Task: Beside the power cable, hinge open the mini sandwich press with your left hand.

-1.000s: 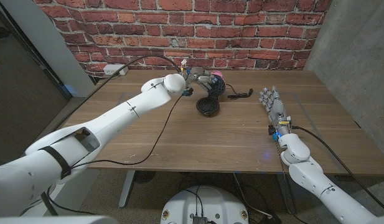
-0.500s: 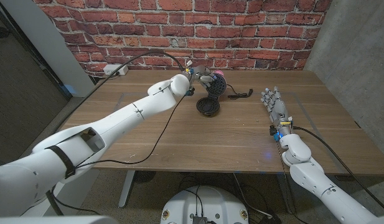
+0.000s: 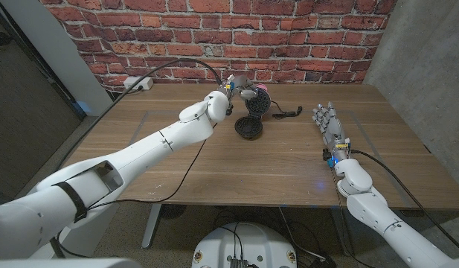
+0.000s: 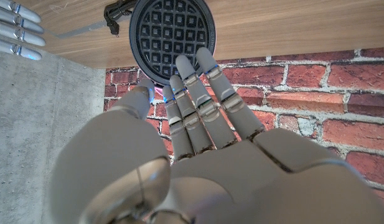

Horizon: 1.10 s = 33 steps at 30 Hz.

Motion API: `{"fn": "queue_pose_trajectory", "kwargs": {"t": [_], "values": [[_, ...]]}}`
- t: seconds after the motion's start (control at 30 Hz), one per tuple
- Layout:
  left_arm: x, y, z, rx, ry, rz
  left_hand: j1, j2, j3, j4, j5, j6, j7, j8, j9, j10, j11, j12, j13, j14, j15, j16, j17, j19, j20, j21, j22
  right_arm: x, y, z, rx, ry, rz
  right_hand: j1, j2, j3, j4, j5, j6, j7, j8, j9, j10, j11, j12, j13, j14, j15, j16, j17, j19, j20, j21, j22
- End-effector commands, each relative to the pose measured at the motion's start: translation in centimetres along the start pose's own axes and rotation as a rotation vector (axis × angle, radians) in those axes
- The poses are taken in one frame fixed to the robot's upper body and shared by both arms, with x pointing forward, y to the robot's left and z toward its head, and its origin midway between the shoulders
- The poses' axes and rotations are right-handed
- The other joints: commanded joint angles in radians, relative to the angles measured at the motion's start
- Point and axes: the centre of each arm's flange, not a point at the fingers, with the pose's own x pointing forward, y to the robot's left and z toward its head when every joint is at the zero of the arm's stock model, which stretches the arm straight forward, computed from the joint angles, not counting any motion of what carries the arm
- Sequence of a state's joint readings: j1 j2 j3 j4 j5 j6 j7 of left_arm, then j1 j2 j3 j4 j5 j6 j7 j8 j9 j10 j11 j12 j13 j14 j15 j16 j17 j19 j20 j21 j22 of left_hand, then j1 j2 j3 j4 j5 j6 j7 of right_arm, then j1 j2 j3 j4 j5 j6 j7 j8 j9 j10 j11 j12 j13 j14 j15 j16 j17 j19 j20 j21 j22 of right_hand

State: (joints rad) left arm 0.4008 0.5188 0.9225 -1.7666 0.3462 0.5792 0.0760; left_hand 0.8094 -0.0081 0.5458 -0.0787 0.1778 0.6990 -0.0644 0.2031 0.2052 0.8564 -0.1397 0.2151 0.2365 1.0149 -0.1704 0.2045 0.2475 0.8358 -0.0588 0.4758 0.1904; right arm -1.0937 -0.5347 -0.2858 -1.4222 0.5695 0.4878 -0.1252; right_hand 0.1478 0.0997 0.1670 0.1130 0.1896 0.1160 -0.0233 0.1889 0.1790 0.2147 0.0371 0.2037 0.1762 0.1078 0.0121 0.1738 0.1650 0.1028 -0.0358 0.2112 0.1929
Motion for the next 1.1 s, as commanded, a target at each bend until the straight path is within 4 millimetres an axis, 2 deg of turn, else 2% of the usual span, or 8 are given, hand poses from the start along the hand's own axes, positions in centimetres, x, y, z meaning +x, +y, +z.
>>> {"fn": "queue_pose_trajectory", "kwargs": {"t": [0.03,0.2,0.37,0.43,0.7,0.97,1.07,1.1], "values": [[-2.7,1.7,0.6,0.026,0.003,0.101,-0.037,-0.004,-0.024,0.02,0.004,-0.064,0.0,-0.011,0.005,-0.059,0.021,-0.011,0.022,-0.088,-0.03,-0.012,0.014,-0.095,0.051,-0.036,0.0,0.1,0.6,0.4,-0.008,-0.001,0.011,-0.008,-0.004,-0.004,0.002,0.008,0.001,0.002,-0.001,0.002,0.004,0.004,0.0,0.004,0.0,0.004,0.003,0.004,0.001,0.002,0.003,0.001],[-3.7,2.4,0.2,0.007,0.0,0.129,-0.052,-0.008,-0.035,0.029,0.005,-0.11,-0.005,-0.018,0.004,-0.092,0.024,-0.015,0.03,-0.134,-0.018,-0.014,0.02,-0.118,0.062,-0.046,0.0,0.0,0.9,0.6,-0.013,-0.001,0.014,-0.008,-0.004,-0.004,0.001,0.008,0.002,0.002,-0.001,0.002,0.005,0.006,0.0,0.004,0.0,0.004,0.003,0.004,0.0,0.002,0.002,0.001],[-5.0,3.4,-0.3,-0.021,-0.008,0.18,-0.061,-0.022,-0.049,0.032,0.006,-0.153,-0.011,-0.015,0.001,-0.158,0.037,-0.027,0.031,-0.263,0.009,-0.029,0.013,-0.184,0.105,-0.077,-0.002,-0.1,1.2,0.9,-0.025,0.002,0.017,-0.008,-0.004,-0.004,0.001,0.009,0.001,-0.003,-0.001,0.002,0.006,0.006,0.0,0.004,-0.001,0.005,0.002,0.004,0.0,0.003,0.002,0.001],[-5.5,3.8,-0.8,-0.046,-0.016,0.2,-0.079,-0.019,-0.058,0.045,0.006,-0.178,-0.016,-0.016,0.0,-0.183,0.041,-0.03,0.026,-0.316,0.02,-0.03,0.006,-0.207,0.116,-0.091,-0.003,-0.2,1.3,1.1,-0.025,0.001,0.018,-0.008,-0.004,-0.004,0.001,0.009,0.0,-0.004,-0.001,0.002,0.004,0.006,0.0,0.004,0.0,0.007,0.003,0.004,0.0,0.003,0.002,0.001],[-7.0,4.8,-3.0,-0.15,-0.061,0.242,-0.142,-0.031,-0.093,0.08,-0.002,-0.188,-0.022,-0.01,-0.002,-0.205,0.056,-0.027,0.019,-0.373,0.041,-0.024,-0.006,-0.238,0.127,-0.112,-0.005,0.1,2.4,1.6,-0.037,-0.001,0.025,-0.007,-0.004,-0.004,0.0,0.009,0.001,-0.007,-0.001,0.002,0.004,0.006,0.0,0.004,-0.001,0.007,0.002,0.004,0.0,0.004,0.002,0.001],[-8.2,5.4,-5.6,-0.212,-0.098,0.215,-0.227,-0.037,-0.136,0.128,-0.001,-0.282,-0.027,-0.021,-0.005,-0.313,0.088,-0.033,0.006,-0.519,0.104,-0.029,-0.027,-0.318,0.16,-0.164,-0.005,0.6,4.1,1.7,-0.036,0.008,0.041,-0.007,-0.005,-0.005,-0.001,0.009,0.001,-0.008,-0.001,0.002,0.006,0.008,0.0,0.004,-0.001,0.009,0.002,0.004,0.0,0.004,0.002,0.001],[-8.8,5.8,-6.5,-0.234,-0.092,0.219,-0.246,-0.031,-0.143,0.141,0.0,-0.306,-0.027,-0.023,-0.005,-0.325,0.093,-0.029,0.004,-0.539,0.109,-0.025,-0.03,-0.351,0.17,-0.181,-0.005,0.6,4.8,2.0,-0.041,0.001,0.04,-0.007,-0.005,-0.005,-0.001,0.009,0.001,-0.009,-0.001,0.002,0.006,0.008,0.0,0.004,-0.001,0.01,0.003,0.004,0.001,0.004,0.002,0.001],[-9.1,6.0,-6.7,-0.234,-0.093,0.225,-0.259,-0.028,-0.148,0.149,0.0,-0.333,-0.038,-0.027,-0.005,-0.342,0.096,-0.03,0.001,-0.544,0.11,-0.021,-0.032,-0.358,0.173,-0.187,-0.004,0.5,5.1,2.1,-0.042,-0.004,0.038,-0.008,-0.005,-0.005,-0.001,0.009,0.001,-0.009,-0.001,0.002,0.006,0.008,0.0,0.004,-0.001,0.009,0.003,0.004,0.0,0.005,0.002,0.001]]}}
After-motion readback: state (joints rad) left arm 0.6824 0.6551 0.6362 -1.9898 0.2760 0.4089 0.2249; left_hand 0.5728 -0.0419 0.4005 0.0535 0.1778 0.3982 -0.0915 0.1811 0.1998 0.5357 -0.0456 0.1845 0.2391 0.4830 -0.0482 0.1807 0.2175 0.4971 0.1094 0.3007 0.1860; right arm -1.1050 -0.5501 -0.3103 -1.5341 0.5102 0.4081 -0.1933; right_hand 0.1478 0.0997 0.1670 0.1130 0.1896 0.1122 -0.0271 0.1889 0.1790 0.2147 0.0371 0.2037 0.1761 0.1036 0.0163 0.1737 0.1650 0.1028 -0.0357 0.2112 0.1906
